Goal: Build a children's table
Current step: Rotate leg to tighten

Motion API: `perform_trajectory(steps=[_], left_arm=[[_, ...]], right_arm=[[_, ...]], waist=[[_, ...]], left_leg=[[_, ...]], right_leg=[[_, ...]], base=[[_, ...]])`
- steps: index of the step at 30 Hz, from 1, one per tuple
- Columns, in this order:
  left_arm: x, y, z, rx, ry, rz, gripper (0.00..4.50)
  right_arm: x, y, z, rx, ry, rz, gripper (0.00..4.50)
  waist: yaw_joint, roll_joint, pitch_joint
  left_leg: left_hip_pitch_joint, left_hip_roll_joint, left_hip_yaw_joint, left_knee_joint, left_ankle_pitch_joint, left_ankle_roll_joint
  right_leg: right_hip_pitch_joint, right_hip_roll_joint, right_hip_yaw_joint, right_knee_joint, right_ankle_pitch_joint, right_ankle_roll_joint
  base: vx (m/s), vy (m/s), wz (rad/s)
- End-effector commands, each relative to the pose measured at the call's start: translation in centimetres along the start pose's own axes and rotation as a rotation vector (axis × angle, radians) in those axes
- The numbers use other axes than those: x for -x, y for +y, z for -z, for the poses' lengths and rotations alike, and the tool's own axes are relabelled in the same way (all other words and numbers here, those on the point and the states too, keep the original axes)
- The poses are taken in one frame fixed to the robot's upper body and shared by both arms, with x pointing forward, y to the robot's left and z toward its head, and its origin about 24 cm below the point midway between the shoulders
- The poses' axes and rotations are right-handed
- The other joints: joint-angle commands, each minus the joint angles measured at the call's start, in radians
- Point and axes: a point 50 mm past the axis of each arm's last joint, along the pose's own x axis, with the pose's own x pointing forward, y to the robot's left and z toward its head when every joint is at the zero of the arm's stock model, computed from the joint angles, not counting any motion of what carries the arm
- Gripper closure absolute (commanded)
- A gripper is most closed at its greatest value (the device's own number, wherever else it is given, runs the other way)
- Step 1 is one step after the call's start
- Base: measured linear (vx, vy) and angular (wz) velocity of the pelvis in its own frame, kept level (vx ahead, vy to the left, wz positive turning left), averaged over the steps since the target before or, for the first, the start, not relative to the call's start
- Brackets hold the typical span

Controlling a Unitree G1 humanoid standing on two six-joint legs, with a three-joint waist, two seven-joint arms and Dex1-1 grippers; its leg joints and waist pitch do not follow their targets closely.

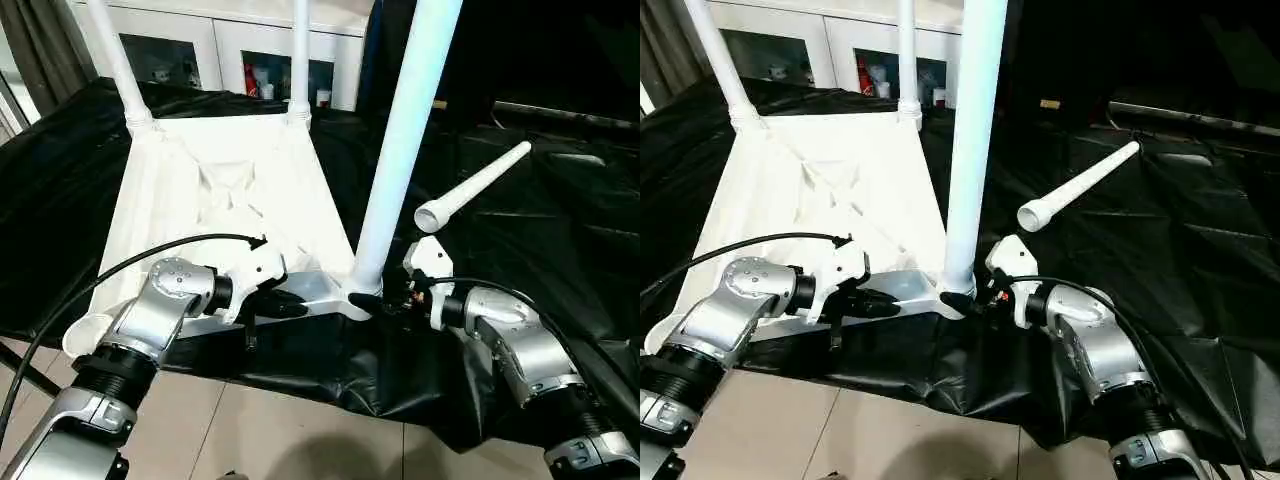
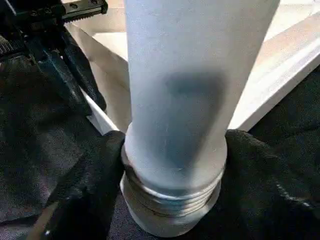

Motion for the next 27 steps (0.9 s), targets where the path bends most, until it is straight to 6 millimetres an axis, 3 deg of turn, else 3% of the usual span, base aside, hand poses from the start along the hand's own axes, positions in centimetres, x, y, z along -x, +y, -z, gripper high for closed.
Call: perform_trajectory(steps=[1,7,10,12,13,16,19,23,24,27], left_arm=[[-0.5,-0.5,-1.7,-0.046,-0.092,0.054,4.50],[-0.6,-0.5,-1.6,-0.041,-0.087,0.053,4.50],[-2.0,0.2,-1.8,-0.007,-0.085,-0.047,4.50],[-3.1,0.8,-2.1,0.013,-0.076,-0.125,4.50],[-4.0,1.3,-2.5,0.029,-0.065,-0.188,4.50],[-5.4,1.9,-3.3,0.059,-0.057,-0.285,4.50],[-6.7,2.1,-4.2,0.082,-0.064,-0.336,4.50],[-7.7,1.8,-4.8,0.053,-0.059,-0.322,4.50],[-7.9,1.7,-4.8,0.037,-0.053,-0.315,4.50],[-7.3,1.7,-4.3,0.021,-0.038,-0.300,4.50]], right_arm=[[0.2,-0.3,0.0,0.009,0.008,0.006,1.66],[0.0,-0.2,0.4,-0.017,0.005,0.012,1.78],[-0.5,-0.7,1.5,-0.116,-0.015,0.175,1.80],[-1.2,-1.1,2.1,-0.187,-0.017,0.316,1.81],[-1.8,-1.3,2.4,-0.219,-0.006,0.416,1.81],[-2.9,-1.6,2.5,-0.286,0.003,0.571,1.81],[-4.3,-1.6,2.2,-0.346,0.007,0.664,1.81],[-6.0,-1.2,1.2,-0.319,-0.002,0.668,1.81],[-6.6,-1.0,0.6,-0.300,-0.021,0.652,1.81],[-6.7,-0.9,-0.5,-0.267,-0.112,0.580,1.81]], waist=[[-0.003,-0.004,-0.070],[-0.003,-0.003,-0.070],[-0.007,-0.004,-0.068],[-0.009,-0.005,-0.064],[-0.012,-0.001,-0.060],[-0.013,-0.002,-0.063],[-0.012,0.000,-0.066],[-0.011,0.004,-0.072],[-0.011,0.003,-0.074],[-0.011,0.003,-0.073]], left_leg=[[-0.009,0.026,-0.001,-0.065,-0.075,0.071],[-0.009,0.026,-0.001,-0.065,-0.073,0.071],[-0.009,0.025,-0.001,-0.067,-0.092,0.061],[-0.005,0.023,0.000,-0.067,-0.105,0.049],[0.002,0.019,-0.001,-0.069,-0.145,0.028],[0.003,0.014,-0.001,-0.066,-0.146,0.022],[0.000,0.017,-0.004,-0.068,-0.134,0.024],[-0.003,0.021,-0.005,-0.068,-0.112,0.029],[-0.006,0.022,-0.004,-0.067,-0.090,0.034],[-0.006,0.021,-0.002,-0.067,-0.095,0.047]], right_leg=[[0.068,-0.075,0.069,-0.071,-0.237,-0.140],[0.068,-0.076,0.069,-0.070,-0.230,-0.144],[0.068,-0.076,0.067,-0.077,-0.270,-0.137],[0.064,-0.075,0.066,-0.085,-0.321,-0.121],[0.060,-0.076,0.062,-0.100,-0.424,-0.090],[0.059,-0.077,0.061,-0.109,-0.477,-0.057],[0.058,-0.075,0.061,-0.104,-0.436,-0.052],[0.062,-0.076,0.064,-0.089,-0.331,-0.086],[0.065,-0.076,0.067,-0.078,-0.255,-0.114],[0.068,-0.077,0.067,-0.076,-0.228,-0.134]], base=[[0.000,0.000,0.00],[0.000,0.000,0.00],[0.000,0.000,0.00],[0.000,0.000,0.00],[0.000,0.000,0.00],[0.000,0.000,0.00],[0.000,0.000,0.00],[0.000,0.000,0.00],[0.000,0.000,0.00],[0.000,0.000,0.00]])
